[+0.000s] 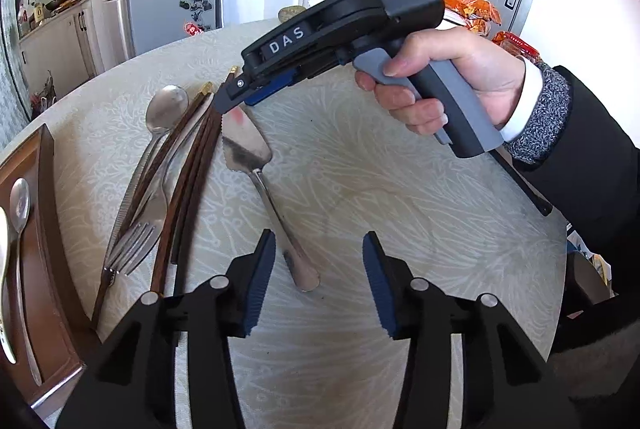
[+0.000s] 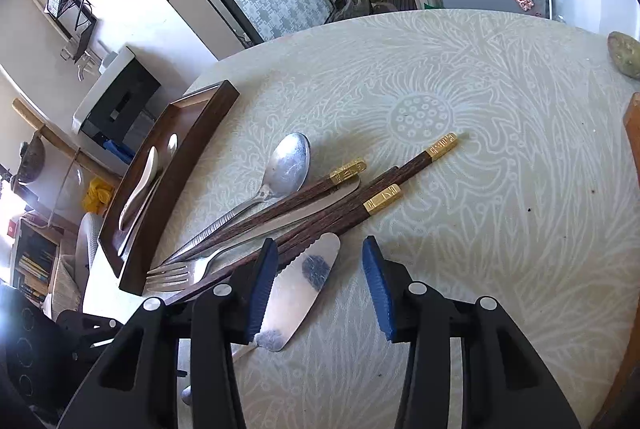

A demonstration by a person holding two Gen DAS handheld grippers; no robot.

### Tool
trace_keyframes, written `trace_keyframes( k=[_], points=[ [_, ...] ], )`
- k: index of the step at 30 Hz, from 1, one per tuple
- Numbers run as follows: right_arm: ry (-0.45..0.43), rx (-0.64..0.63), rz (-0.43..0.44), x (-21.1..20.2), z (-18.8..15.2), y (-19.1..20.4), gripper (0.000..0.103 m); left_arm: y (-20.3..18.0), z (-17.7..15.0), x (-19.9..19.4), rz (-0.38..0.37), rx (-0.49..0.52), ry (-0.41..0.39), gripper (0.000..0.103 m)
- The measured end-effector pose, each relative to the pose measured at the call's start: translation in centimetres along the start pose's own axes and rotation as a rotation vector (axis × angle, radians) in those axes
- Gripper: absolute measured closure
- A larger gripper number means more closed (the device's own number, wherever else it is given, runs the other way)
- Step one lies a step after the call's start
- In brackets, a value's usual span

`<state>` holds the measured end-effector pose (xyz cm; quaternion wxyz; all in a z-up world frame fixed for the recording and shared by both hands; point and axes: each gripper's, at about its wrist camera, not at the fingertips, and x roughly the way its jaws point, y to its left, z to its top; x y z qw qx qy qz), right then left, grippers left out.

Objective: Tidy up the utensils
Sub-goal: 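Move the left gripper to the steel cake server and grasp its handle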

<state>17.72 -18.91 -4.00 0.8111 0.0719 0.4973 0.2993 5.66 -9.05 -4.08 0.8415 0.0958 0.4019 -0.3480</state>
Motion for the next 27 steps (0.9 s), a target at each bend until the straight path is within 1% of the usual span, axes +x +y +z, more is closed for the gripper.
trace_keyframes(
  k=[4, 8, 11, 16, 20, 22, 24, 27],
  points=[
    [0.0, -0.015, -0.007, 0.0, -0.1, 0.2, 0.058, -0.5, 0.2, -0.1, -0.011, 0.025, 0.011, 0.055],
    [-0.002, -0.007, -0.005, 0.0, 0.0, 0.0, 0.058, -0.3, -0.1, 0.9, -0.007, 0.012, 0.042, 0.055],
    [-0.004, -0.002, -0.002, 0.0, 0.0, -0.1, 0.058, -0.1, -0.2, 1.0, -0.028, -0.01, 0.034, 0.055],
    [-0.003, -0.001, 0.002, 0.0, 0.0, -0.3, 0.058, -0.6, 0.1, 0.1, -0.048, 0.008, 0.002, 0.055],
    [-0.004, 0.005, 0.006, 0.0, 0.1, -0.2, 0.058, -0.9, 0.0, 0.8, -0.055, 0.016, 0.027, 0.055],
    [-0.002, 0.008, 0.022, 0.0, 0.0, -0.2, 0.058, -0.9, -0.2, 1.4, -0.059, 0.02, 0.046, 0.055],
    [-0.002, 0.005, 0.027, 0.0, 0.0, -0.2, 0.058, -1.0, -0.3, 1.5, -0.049, 0.026, 0.039, 0.056],
    [0.003, 0.02, 0.065, 0.1, -0.1, -0.3, 0.058, -0.9, -0.3, 1.5, -0.052, 0.02, 0.043, 0.056]
  ],
)
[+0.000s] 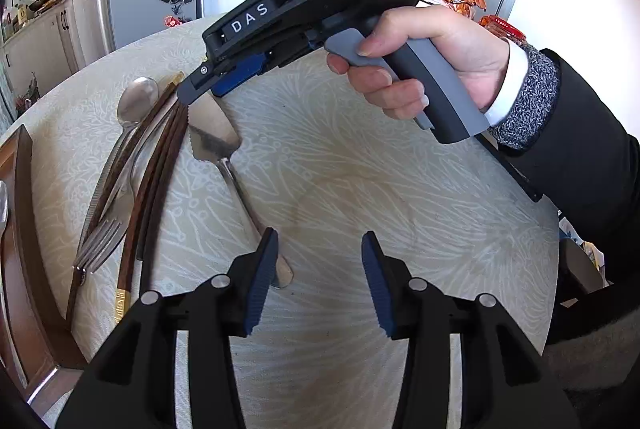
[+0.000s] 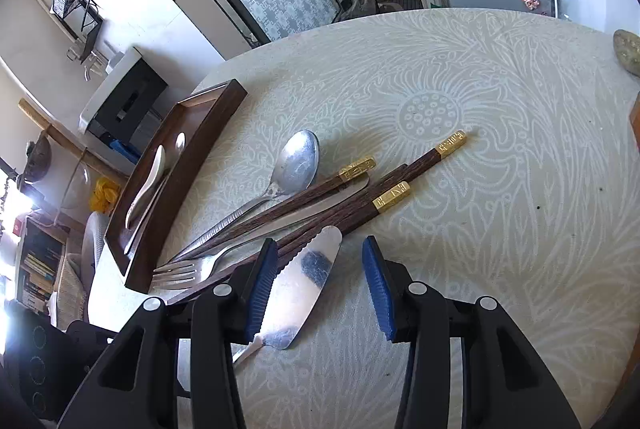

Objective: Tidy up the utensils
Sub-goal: 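Move the left gripper to the steel cake server and grasp its handle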

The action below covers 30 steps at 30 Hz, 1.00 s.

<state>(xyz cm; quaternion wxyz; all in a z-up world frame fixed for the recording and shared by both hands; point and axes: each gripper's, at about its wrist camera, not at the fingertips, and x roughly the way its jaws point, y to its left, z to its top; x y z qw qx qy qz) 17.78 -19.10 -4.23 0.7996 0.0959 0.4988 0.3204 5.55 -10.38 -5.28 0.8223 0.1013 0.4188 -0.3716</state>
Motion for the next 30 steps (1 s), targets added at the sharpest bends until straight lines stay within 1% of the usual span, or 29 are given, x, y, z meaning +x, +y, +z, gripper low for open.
trace_keyframes(
  k=[2, 3, 5, 7, 8, 12, 16, 17, 19, 20, 24, 27, 28, 29, 30],
  points=[
    [0.004, 0.014, 0.037, 0.1, -0.1, -0.1, 0.058, -0.1, -0.1, 0.0, 0.009, 0.009, 0.0, 0.057],
    [0.005, 0.014, 0.046, 0.2, -0.1, -0.1, 0.059, -0.2, -0.1, 0.0, 0.012, 0.012, 0.0, 0.057],
    [0.008, 0.025, 0.059, 0.3, -0.2, -0.2, 0.067, -0.3, 0.0, 0.1, 0.016, 0.014, 0.0, 0.057],
    [0.022, 0.05, 0.094, 0.6, -0.4, -0.5, 0.082, -0.2, 0.0, 0.1, 0.017, 0.01, -0.001, 0.057],
    [0.024, 0.047, 0.093, 0.8, -0.5, -0.5, 0.094, -0.2, 0.0, 0.0, 0.017, 0.009, -0.002, 0.057],
    [-0.001, 0.062, 0.122, 0.4, -0.7, -0.7, 0.096, -0.2, 0.0, 0.0, 0.016, 0.005, -0.009, 0.057],
    [-0.026, 0.053, 0.124, -0.4, -0.7, -0.2, 0.098, 0.1, 0.1, -0.3, 0.01, -0.006, -0.018, 0.056],
    [-0.031, 0.053, 0.126, -0.7, -0.6, -0.1, 0.099, 0.2, 0.1, -0.5, 0.017, -0.011, -0.025, 0.049],
    [-0.044, 0.052, 0.126, -1.2, -0.6, 0.2, 0.099, 0.6, 0.3, -0.9, 0.052, -0.033, -0.04, 0.04],
    [-0.051, 0.052, 0.127, -1.5, -0.6, 0.3, 0.099, 0.9, 0.3, -0.9, 0.057, -0.043, -0.042, 0.04],
    [-0.076, 0.028, 0.143, -3.1, -0.8, 1.7, 0.101, 1.4, 0.4, -0.4, 0.073, -0.064, -0.017, 0.04],
    [-0.092, 0.01, 0.147, -4.2, -0.9, 2.9, 0.102, 1.1, 0.5, 0.1, 0.078, -0.055, -0.004, 0.041],
    [-0.098, 0.006, 0.147, -4.5, -0.9, 3.3, 0.102, 1.0, 0.5, 0.2, 0.083, -0.05, -0.003, 0.043],
    [-0.101, 0.005, 0.151, -4.8, -0.9, 3.5, 0.102, 1.0, 0.7, 0.2, 0.084, -0.049, -0.004, 0.052],
    [-0.103, -0.001, 0.154, -5.0, -0.9, 3.8, 0.103, 1.0, 0.8, 0.3, 0.084, -0.055, -0.005, 0.057]
  ],
)
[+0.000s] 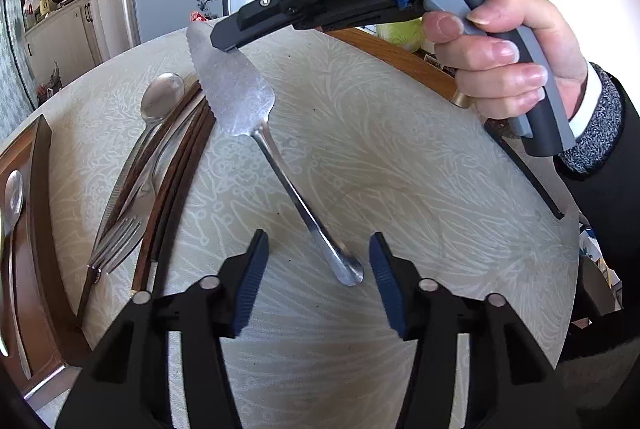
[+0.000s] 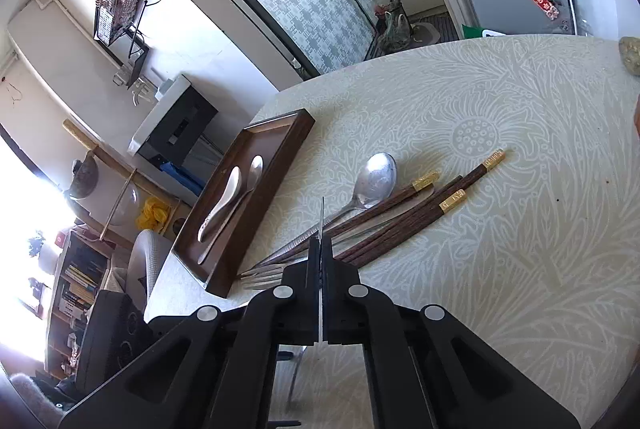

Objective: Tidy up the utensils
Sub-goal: 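Move the left gripper to the steel cake server and grasp its handle, then place the cake server in the tray and open the left gripper, then reach the left gripper to the textured-handle spoon and grasp it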

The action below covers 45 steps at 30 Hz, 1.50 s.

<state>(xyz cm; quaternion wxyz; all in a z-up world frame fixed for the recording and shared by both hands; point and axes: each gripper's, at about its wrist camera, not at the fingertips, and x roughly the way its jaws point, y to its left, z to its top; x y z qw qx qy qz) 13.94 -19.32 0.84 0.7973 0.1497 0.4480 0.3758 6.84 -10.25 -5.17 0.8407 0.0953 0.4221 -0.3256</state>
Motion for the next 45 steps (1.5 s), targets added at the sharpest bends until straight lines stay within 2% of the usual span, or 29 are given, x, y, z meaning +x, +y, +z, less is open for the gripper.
trace_keyframes(
  k=[2, 4, 9, 15, 21, 25, 28, 33, 36, 38, 40, 41, 42, 44, 45],
  points=[
    [-0.012, -0.001, 0.002, -0.4, 0.0, 0.6, 0.103, 0.1, 0.2, 0.1, -0.02, -0.018, 0.001, 0.071],
    [-0.025, 0.0, 0.001, -0.7, 0.1, 1.0, 0.103, 0.2, 0.5, 0.0, -0.026, -0.022, -0.005, 0.08],
    [-0.04, -0.001, -0.004, -1.1, 0.6, 1.9, 0.103, 1.1, 0.4, -1.6, -0.027, -0.021, -0.03, 0.083],
    [-0.038, -0.036, 0.023, 0.9, 2.9, 5.1, 0.102, 4.2, -0.6, -5.9, 0.044, -0.059, -0.075, 0.086],
    [-0.004, -0.063, 0.114, 7.1, 7.0, 9.6, 0.102, 9.4, -1.9, -9.9, 0.183, -0.105, -0.088, 0.086],
    [0.038, -0.057, 0.15, 12.2, 8.8, 11.1, 0.102, 13.5, -3.1, -11.0, 0.231, -0.171, -0.056, 0.086],
    [0.073, -0.028, 0.147, 15.7, 9.4, 10.9, 0.103, 15.7, -4.1, -10.8, 0.258, -0.218, -0.028, 0.087],
    [0.111, 0.023, 0.073, 19.2, 9.0, 9.2, 0.101, 17.4, -5.7, -11.1, 0.28, -0.238, -0.009, 0.085],
    [0.132, 0.009, 0.036, 20.1, 8.4, 9.3, 0.099, 17.3, -6.2, -10.5, 0.273, -0.243, -0.007, 0.074],
    [0.141, -0.024, -0.02, 20.5, 8.2, 9.9, 0.097, 17.1, -6.4, -10.6, 0.264, -0.243, -0.018, 0.06],
    [0.144, -0.046, -0.038, 20.1, 8.1, 10.4, 0.076, 16.7, -6.5, -11.0, 0.274, -0.235, -0.035, 0.053],
    [0.138, -0.057, -0.035, 19.6, 8.0, 10.5, 0.057, 16.3, -6.4, -11.4, 0.277, -0.223, -0.051, 0.05],
    [0.128, -0.071, -0.034, 18.7, 8.0, 10.7, 0.044, 15.9, -6.4, -11.7, 0.275, -0.207, -0.066, 0.048],
    [0.108, -0.105, -0.05, 16.5, 7.9, 10.7, 0.034, 15.1, -6.0, -12.6, 0.263, -0.165, -0.108, 0.036],
    [0.094, -0.119, -0.063, 15.3, 7.9, 10.5, 0.03, 14.3, -5.8, -12.9, 0.25, -0.143, -0.128, 0.034]
  ],
)
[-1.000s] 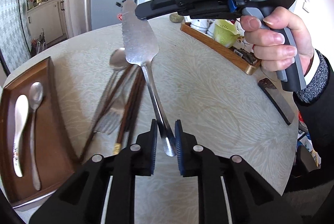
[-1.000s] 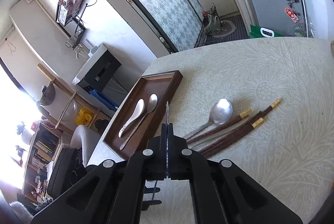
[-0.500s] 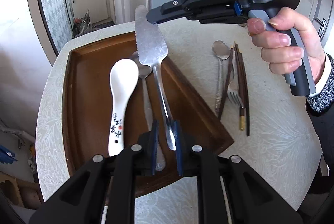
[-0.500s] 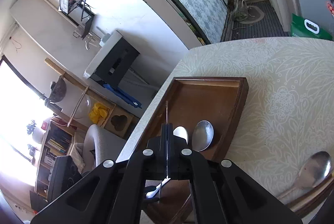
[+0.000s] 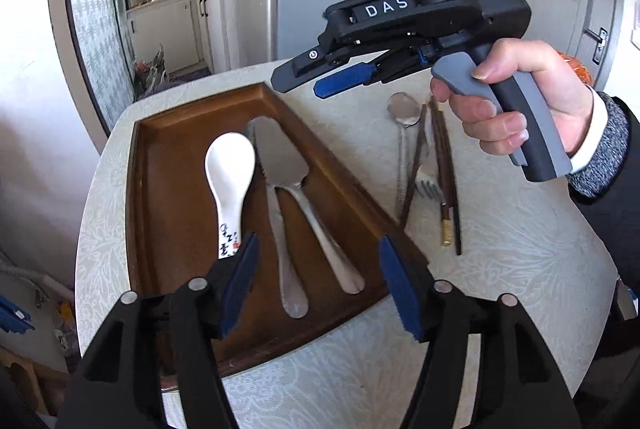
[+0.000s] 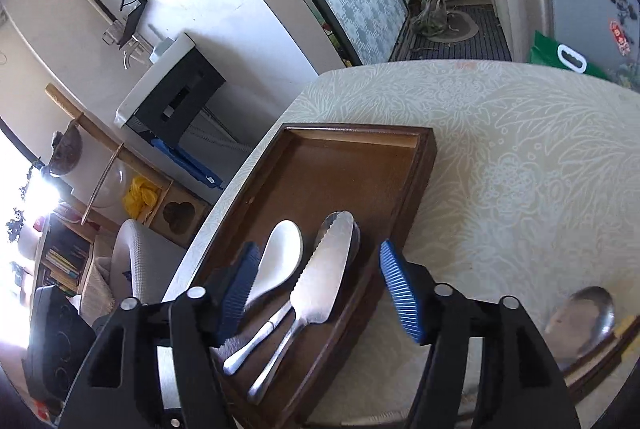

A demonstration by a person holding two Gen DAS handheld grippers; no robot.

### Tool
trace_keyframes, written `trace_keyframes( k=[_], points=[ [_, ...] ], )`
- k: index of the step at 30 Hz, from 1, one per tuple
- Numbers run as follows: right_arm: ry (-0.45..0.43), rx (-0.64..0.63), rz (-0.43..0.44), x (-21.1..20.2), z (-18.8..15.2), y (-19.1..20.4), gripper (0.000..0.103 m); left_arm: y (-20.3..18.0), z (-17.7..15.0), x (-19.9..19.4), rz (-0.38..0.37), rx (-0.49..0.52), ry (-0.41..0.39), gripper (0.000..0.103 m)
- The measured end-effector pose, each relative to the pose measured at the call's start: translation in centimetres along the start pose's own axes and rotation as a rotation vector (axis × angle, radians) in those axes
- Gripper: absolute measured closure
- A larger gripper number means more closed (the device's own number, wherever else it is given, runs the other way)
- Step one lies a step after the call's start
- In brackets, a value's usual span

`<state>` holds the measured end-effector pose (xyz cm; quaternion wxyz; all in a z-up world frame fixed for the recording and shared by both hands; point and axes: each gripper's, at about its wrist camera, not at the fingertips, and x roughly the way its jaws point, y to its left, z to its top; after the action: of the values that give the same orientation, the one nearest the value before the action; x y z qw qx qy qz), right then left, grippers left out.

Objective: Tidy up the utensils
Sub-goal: 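Reach the left gripper to the textured-handle spoon and grasp it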

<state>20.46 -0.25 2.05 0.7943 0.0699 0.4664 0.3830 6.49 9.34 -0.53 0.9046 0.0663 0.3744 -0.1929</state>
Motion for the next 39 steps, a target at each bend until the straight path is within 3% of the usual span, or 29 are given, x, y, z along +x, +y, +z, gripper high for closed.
trace_keyframes(
  k=[4, 9, 16, 19, 21, 22, 27, 32, 34, 35, 39],
  points=[
    [-0.046, -0.021, -0.081, -4.9, -0.8, -2.2, 0.021, -3.3, 0.7, -0.8, -0.066, 0.072, -0.041, 0.025],
    [-0.081, 0.044, -0.15, -8.8, -2.8, -6.7, 0.021, -6.7, 1.7, 0.8, -0.121, 0.142, -0.026, 0.024],
    [-0.058, 0.143, -0.168, -9.4, -5.3, -12.3, 0.02, -8.7, 2.7, 3.8, -0.173, 0.131, 0.012, 0.024],
    [-0.056, 0.127, -0.151, -8.8, -5.4, -13.1, 0.032, -8.7, 3.3, 4.8, -0.156, 0.13, 0.022, 0.024],
    [-0.046, 0.117, -0.123, -8.0, -5.1, -13.3, 0.051, -8.3, 3.6, 5.3, -0.148, 0.117, 0.027, 0.024],
    [-0.038, 0.109, -0.115, -7.5, -4.9, -13.4, 0.055, -8.1, 3.9, 5.8, -0.139, 0.105, 0.032, 0.024],
    [-0.022, 0.09, -0.143, -5.2, -4.4, -13.7, 0.056, -6.3, 4.9, 7.3, -0.116, 0.042, 0.046, 0.024],
    [0.013, 0.062, -0.098, -3.9, -4.6, -13.5, 0.058, -5.8, 5.3, 8.1, -0.129, 0.033, 0.061, 0.024],
    [0.017, 0.067, -0.091, -3.8, -4.6, -13.8, 0.071, -5.7, 5.3, 8.5, -0.133, 0.036, 0.07, 0.024],
    [0.021, 0.072, -0.092, -3.7, -4.7, -14.2, 0.087, -5.7, 5.2, 8.7, -0.139, 0.036, 0.075, 0.024],
    [0.002, 0.106, -0.04, -4.3, -4.8, -14.6, 0.096, -6.0, 4.8, 9.3, -0.15, 0.042, 0.093, 0.024]
  ],
)
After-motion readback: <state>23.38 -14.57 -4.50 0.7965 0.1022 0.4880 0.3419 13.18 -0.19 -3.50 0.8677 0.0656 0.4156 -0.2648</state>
